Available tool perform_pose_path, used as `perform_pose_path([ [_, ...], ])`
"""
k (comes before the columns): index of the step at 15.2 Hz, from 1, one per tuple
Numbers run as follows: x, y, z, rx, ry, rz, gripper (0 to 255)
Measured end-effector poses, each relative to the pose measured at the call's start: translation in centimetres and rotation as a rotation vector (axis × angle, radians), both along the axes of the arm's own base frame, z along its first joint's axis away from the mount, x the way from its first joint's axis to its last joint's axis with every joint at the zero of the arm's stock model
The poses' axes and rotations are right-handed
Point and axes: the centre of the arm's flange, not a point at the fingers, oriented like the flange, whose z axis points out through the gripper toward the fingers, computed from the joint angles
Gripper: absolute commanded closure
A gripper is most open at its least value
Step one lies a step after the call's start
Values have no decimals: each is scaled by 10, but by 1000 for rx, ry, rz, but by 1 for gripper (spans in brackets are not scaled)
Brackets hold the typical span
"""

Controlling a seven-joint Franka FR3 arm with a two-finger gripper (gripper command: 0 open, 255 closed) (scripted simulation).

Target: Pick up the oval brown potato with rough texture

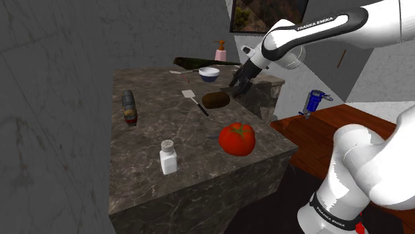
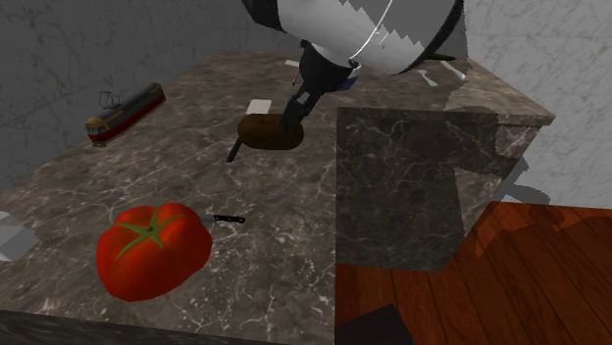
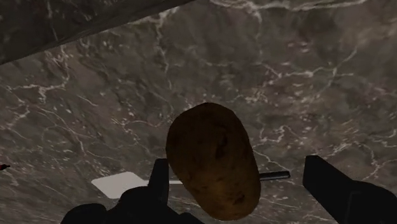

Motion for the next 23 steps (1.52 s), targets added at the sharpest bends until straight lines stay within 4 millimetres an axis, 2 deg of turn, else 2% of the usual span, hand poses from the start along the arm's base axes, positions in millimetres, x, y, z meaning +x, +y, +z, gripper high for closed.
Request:
perform_pose_path([
  [2,19,-3,-14,4,-36,74,0],
  [4,26,-9,-27,2,-51,100,0],
  [10,28,-10,-56,-1,-56,110,0],
  [11,28,-10,-59,-1,-56,109,255],
  [21,29,-11,-61,-2,-59,107,255],
  [23,29,-10,-55,-1,-58,109,255],
])
